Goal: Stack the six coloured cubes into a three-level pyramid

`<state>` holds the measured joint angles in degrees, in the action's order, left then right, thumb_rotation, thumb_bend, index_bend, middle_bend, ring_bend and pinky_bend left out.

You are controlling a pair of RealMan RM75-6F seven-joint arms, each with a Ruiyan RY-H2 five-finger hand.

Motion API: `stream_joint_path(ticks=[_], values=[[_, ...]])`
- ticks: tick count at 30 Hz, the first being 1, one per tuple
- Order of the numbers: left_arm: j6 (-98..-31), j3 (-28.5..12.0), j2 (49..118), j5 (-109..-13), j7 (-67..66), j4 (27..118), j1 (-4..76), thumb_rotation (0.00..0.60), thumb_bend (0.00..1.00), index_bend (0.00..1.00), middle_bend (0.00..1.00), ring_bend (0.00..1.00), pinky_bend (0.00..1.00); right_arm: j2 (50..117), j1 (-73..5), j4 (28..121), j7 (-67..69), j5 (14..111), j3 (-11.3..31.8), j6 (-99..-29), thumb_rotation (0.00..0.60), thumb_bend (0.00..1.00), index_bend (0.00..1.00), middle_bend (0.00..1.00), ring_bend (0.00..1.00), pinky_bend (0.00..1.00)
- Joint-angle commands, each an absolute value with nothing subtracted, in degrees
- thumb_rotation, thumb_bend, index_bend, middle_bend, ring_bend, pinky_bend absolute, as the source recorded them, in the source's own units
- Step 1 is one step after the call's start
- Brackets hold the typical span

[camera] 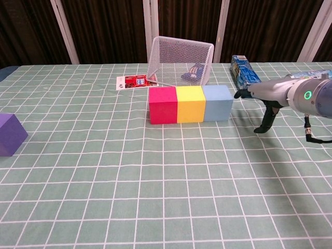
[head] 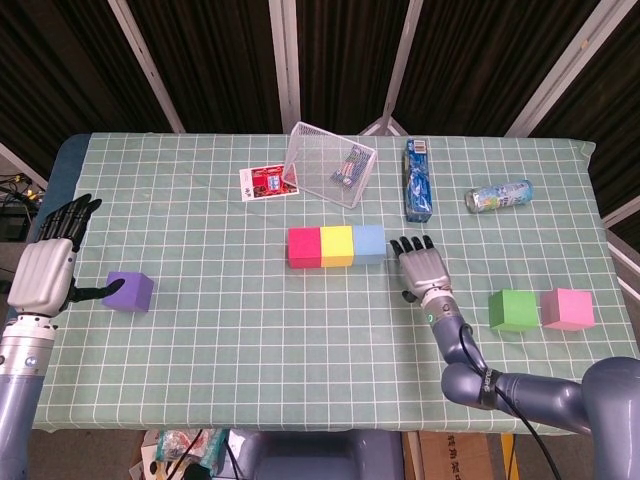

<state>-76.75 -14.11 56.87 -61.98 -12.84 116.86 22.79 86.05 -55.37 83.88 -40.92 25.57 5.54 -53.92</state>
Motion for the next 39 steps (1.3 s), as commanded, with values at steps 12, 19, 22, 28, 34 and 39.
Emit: stream_joint_path(ticks=[12,19,22,28,34,39], values=[[-76.37,-13.72,57.30,-61.92,-13.32,116.18,22.92,0.600,0.11,0.00,0.00,0.00,0.00,79.53,-49.94,91.94,-37.42,29.21,6.98,-63.63,0.600,0.30,0.00,0.08,0.05,0.00],[-76.26,-13.19,58.50,-62.24,-14.19,114.80,23.16,0.600,0.11,0.00,0.00,0.00,0.00,74.77,-43.33,95.74,-30.93,39.87,4.88,-70.01,0.600,0.30,0.00,0.05,0.02,0.00],[-76.14,-13.08,59.22,-61.93,-14.59,114.02,23.34,0.600,0.11,0.00,0.00,0.00,0.00,73.15,-39.79,96.67,-26.28,44.33,4.68,-73.43,0.600,0.30,0.00,0.05,0.02,0.00],[-76.19,-12.84,60.61,-61.37,-15.48,112.45,23.54,0.600,0.09,0.00,0.00,0.00,0.00,69.72,-33.92,99.17,-19.40,49.96,4.14,-77.13,0.600,0.30,0.00,0.01,0.00,0.00],[-77.18,-13.57,60.98,-61.46,-15.95,112.09,23.71,0.600,0.09,0.00,0.00,0.00,0.00,67.10,-31.19,102.41,-18.36,51.05,3.32,-76.30,0.600,0.30,0.00,0.00,0.00,0.00],[-77.69,-14.12,60.68,-61.72,-15.67,112.42,23.67,0.600,0.09,0.00,0.00,0.00,0.00,65.95,-30.11,104.22,-20.13,51.08,2.19,-74.39,0.600,0.30,0.00,0.00,0.00,0.00]])
